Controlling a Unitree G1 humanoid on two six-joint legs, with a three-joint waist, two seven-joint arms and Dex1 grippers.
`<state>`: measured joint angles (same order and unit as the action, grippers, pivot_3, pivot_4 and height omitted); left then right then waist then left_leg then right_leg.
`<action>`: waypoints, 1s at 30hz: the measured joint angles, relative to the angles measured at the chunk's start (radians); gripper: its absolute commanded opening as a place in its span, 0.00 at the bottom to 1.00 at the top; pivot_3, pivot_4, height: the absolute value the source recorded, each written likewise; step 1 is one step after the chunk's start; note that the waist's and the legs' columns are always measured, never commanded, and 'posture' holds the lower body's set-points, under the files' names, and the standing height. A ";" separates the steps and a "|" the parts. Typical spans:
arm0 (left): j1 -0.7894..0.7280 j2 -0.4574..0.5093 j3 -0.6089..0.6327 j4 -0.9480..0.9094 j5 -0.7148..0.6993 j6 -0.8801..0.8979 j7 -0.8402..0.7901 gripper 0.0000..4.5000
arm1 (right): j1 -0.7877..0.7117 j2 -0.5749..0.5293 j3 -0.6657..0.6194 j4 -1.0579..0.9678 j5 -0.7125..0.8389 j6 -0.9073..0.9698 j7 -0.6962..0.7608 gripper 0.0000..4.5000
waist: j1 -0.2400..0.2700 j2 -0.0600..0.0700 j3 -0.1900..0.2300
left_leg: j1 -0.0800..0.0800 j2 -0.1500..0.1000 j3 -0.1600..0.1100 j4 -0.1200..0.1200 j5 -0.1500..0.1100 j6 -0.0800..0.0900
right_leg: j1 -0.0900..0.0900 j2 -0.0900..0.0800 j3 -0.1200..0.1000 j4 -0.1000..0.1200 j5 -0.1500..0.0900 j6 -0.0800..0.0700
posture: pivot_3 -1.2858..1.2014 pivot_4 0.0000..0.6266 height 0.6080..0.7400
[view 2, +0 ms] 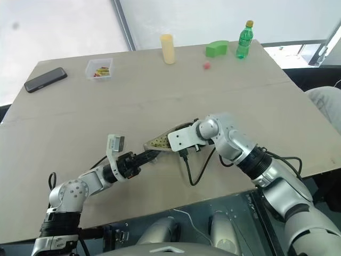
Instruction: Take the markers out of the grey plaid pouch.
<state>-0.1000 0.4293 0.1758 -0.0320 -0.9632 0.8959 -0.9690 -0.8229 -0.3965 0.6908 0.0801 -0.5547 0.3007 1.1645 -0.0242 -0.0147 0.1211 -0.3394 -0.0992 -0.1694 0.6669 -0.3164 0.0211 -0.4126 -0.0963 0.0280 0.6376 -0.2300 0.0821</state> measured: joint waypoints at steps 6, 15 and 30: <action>0.007 -0.007 -0.004 0.000 0.020 -0.014 0.003 0.00 | 0.007 0.091 0.003 0.127 -0.039 -0.031 -0.098 0.08 | -0.019 -0.003 -0.003 | 0.025 0.004 0.004 -0.009 -0.001 0.001 | 0.020 0.005 0.005 0.000 -0.001 0.001 | 0.52 0.24 1.00; 0.016 -0.038 -0.005 -0.030 0.020 -0.028 0.016 0.00 | 0.121 0.035 -0.082 -0.023 -0.025 -0.008 -0.134 0.07 | -0.002 -0.002 -0.002 | 0.022 0.006 0.000 -0.014 0.004 -0.007 | 0.017 0.008 0.005 -0.004 0.000 -0.001 | 0.52 0.24 1.00; -0.034 -0.019 -0.004 -0.027 0.045 -0.073 -0.010 0.00 | 0.278 -0.082 -0.281 -0.433 0.211 0.312 -0.017 0.06 | 0.014 0.002 0.004 | -0.010 0.003 -0.005 -0.015 0.003 -0.006 | -0.011 0.004 -0.001 -0.013 0.003 -0.005 | 0.52 0.24 1.00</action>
<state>-0.1339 0.4105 0.1718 -0.0588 -0.9177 0.8232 -0.9794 -0.5451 -0.4783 0.4097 -0.3529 -0.3433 0.6128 1.1474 -0.0106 -0.0129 0.1247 -0.3489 -0.0957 -0.1744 0.6514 -0.3132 0.0147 -0.4233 -0.0923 0.0273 0.6249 -0.2274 0.0774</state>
